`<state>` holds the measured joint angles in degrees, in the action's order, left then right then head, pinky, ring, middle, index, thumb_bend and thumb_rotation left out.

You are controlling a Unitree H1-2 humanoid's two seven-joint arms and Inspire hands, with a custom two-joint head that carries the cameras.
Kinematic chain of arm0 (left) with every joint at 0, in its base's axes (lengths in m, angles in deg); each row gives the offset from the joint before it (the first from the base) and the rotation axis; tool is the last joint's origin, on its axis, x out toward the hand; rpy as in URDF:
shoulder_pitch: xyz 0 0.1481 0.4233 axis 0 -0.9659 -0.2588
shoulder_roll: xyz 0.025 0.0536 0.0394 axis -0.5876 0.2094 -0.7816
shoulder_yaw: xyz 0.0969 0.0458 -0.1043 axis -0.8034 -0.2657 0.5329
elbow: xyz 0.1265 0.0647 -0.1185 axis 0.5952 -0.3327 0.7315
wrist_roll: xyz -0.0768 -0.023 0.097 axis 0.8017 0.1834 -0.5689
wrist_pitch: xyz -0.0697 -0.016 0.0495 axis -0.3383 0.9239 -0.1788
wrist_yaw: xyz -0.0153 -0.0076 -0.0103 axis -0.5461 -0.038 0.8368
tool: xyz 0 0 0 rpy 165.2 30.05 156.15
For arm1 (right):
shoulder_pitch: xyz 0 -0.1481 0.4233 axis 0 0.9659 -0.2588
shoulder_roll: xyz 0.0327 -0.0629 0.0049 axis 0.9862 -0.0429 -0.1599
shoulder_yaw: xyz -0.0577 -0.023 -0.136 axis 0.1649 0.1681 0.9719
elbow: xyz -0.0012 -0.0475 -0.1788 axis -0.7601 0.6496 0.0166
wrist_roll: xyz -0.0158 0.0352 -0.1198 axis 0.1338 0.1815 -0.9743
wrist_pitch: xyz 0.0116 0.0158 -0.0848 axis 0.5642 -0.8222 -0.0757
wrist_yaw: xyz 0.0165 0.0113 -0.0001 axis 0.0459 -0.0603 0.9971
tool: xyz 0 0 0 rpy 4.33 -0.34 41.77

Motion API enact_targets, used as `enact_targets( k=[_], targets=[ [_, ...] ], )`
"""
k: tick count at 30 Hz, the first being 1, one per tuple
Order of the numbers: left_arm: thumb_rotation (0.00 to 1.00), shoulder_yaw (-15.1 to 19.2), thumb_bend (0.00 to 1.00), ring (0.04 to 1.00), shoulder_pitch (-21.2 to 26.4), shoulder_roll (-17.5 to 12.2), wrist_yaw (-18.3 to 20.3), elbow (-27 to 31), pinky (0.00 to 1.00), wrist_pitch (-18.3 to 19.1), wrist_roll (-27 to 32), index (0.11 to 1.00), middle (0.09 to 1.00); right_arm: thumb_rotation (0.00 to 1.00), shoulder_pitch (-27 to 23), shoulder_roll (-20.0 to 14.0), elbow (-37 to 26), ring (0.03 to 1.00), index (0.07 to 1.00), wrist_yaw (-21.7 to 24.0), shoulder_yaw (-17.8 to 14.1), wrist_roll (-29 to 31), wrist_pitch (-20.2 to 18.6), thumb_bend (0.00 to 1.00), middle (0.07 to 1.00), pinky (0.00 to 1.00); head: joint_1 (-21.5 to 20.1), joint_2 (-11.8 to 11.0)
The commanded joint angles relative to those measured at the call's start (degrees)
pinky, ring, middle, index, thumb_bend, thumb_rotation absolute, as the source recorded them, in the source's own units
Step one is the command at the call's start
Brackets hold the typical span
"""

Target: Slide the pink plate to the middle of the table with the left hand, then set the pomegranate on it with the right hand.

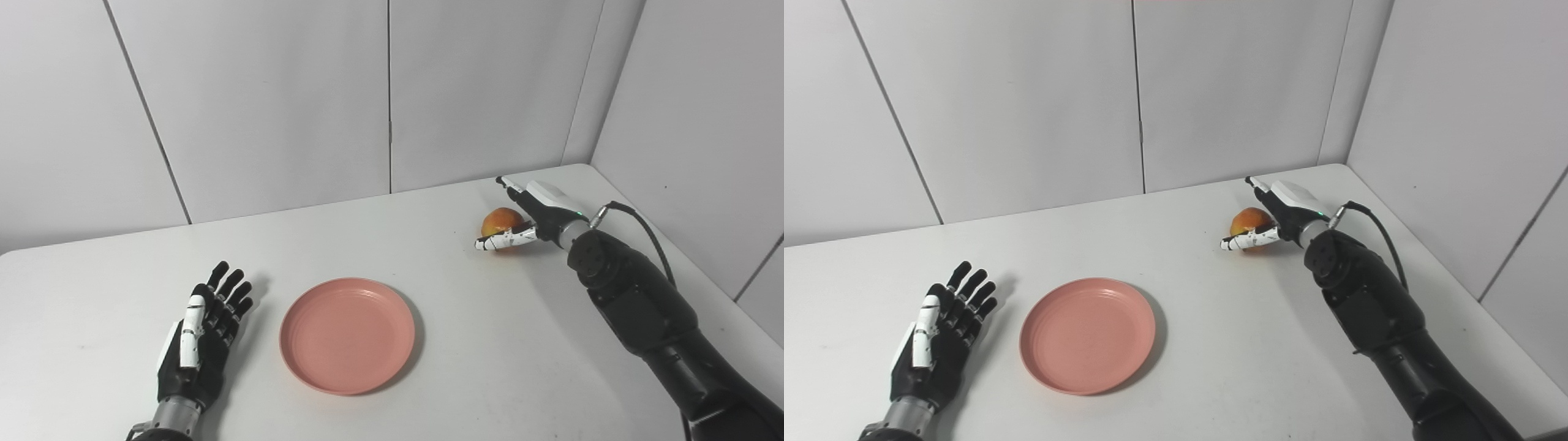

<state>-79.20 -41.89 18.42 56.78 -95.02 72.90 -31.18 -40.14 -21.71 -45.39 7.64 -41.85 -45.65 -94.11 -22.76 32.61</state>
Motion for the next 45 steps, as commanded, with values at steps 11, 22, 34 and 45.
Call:
enact_targets(
  k=[11,22,34,45],
  targets=[
    [1.00,-0.1,0.37,0.936,-1.6,-0.6,-0.3,-0.8,0.96,3.1,-0.3,0.940,0.943,0.51,-2.2,-0.2,1.1,0.935,0.976,-2.3,-0.1,-1.3,-1.1,1.00,0.965,0.85,0.3,0.2],
    [1.00,-0.1,0.37,0.930,-1.8,-0.4,-0.7,-0.1,0.95,3.7,-0.4,0.936,0.937,0.50,-2.8,0.3,3.3,0.913,0.959,-3.2,0.0,-1.3,-0.4,1.00,0.946,0.83,0.5,0.3],
    [1.00,-0.3,0.37,0.935,-1.7,-0.3,-0.4,-0.3,0.96,3.3,-0.5,0.943,0.943,0.46,-3.5,1.0,5.8,0.929,0.948,-4.8,-0.1,-0.3,-0.5,1.00,0.956,0.85,0.9,0.4],
    [1.00,-0.3,0.38,0.935,-1.8,-0.4,-0.5,0.1,0.96,3.7,-0.5,0.942,0.943,0.46,-3.4,2.0,7.5,0.841,0.879,-8.7,-0.2,-0.3,0.6,1.00,0.878,0.76,0.9,0.5]
  ],
)
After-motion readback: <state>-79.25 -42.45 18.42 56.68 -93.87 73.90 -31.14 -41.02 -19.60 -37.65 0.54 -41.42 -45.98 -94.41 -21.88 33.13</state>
